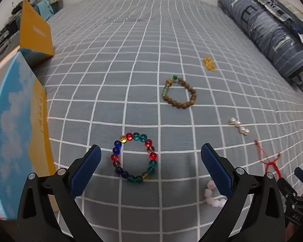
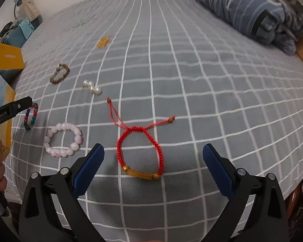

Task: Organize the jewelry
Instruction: 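Move both tools back over the remaining bracelets on the bed, then grasp multicolour bead bracelet with left tool while right tool grasps red cord bracelet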

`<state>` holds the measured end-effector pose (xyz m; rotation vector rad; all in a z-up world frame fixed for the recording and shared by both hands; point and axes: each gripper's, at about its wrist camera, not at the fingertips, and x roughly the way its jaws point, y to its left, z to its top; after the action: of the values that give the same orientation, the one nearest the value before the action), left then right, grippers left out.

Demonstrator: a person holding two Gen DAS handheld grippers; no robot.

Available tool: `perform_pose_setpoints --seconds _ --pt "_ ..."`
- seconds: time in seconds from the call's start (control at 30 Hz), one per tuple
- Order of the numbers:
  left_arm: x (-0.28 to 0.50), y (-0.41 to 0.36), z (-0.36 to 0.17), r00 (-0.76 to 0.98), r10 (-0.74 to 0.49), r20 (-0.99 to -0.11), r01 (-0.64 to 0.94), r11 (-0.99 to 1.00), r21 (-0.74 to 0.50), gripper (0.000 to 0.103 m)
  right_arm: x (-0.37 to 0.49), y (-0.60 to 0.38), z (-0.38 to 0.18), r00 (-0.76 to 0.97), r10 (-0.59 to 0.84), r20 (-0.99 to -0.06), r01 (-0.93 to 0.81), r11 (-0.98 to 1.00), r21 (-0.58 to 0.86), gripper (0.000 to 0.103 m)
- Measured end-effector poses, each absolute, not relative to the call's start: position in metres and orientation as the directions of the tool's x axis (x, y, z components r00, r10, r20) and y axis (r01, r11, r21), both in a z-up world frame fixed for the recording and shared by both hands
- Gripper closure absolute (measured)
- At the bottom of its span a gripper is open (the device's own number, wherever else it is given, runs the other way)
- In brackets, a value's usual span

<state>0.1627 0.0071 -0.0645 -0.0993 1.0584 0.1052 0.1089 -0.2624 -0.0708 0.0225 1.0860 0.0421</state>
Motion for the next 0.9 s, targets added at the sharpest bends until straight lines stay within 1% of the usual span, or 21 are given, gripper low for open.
perform_pose_setpoints --seconds 0.17,0.3,0.37,0.43,0.57,0.77,0.83,0.87,0.9 --pt "0.169 0.009 -0.078 0.467 0.071 -0.881 -0.141 0.990 0.005 0.006 0.115 -0.262 -0.083 0.440 0.055 -0.896 -0.017 0.998 0.053 0.009" --pt "0.176 0.015 -0.094 0.426 0.074 -0.902 -0.156 0.988 0.007 0.006 0.118 -0.258 -0.085 0.432 0.060 -0.900 -0.019 0.998 0.058 0.009" --pt "0.180 0.020 -0.104 0.407 0.074 -0.910 -0.164 0.986 0.007 0.006 0.119 -0.258 -0.086 0.429 0.057 -0.902 -0.016 0.998 0.056 0.011" --pt "0.180 0.023 -0.108 0.408 0.070 -0.910 -0.167 0.986 0.001 0.005 0.120 -0.257 -0.089 0.415 0.061 -0.908 -0.013 0.998 0.061 0.018" --pt "0.179 0.023 -0.107 0.412 0.064 -0.909 -0.158 0.987 -0.001 0.006 0.123 -0.254 -0.095 0.391 0.039 -0.920 -0.007 0.999 0.039 0.027" --pt "0.178 0.025 -0.107 0.406 0.047 -0.913 -0.156 0.988 -0.019 0.007 0.122 -0.249 -0.098 0.392 0.012 -0.920 -0.022 1.000 0.004 0.046" --pt "0.180 0.026 -0.108 0.405 0.044 -0.913 -0.158 0.987 -0.022 0.013 0.122 -0.248 -0.098 0.390 0.004 -0.921 -0.019 1.000 -0.003 0.053" --pt "0.180 0.026 -0.108 0.403 0.042 -0.914 -0.155 0.988 -0.023 0.015 0.122 -0.248 -0.098 0.390 0.002 -0.921 -0.018 1.000 -0.005 0.055" --pt "0.180 0.026 -0.108 0.402 0.040 -0.915 -0.149 0.989 -0.022 0.020 0.122 -0.248 -0.097 0.388 -0.001 -0.921 -0.013 1.000 -0.007 0.058"
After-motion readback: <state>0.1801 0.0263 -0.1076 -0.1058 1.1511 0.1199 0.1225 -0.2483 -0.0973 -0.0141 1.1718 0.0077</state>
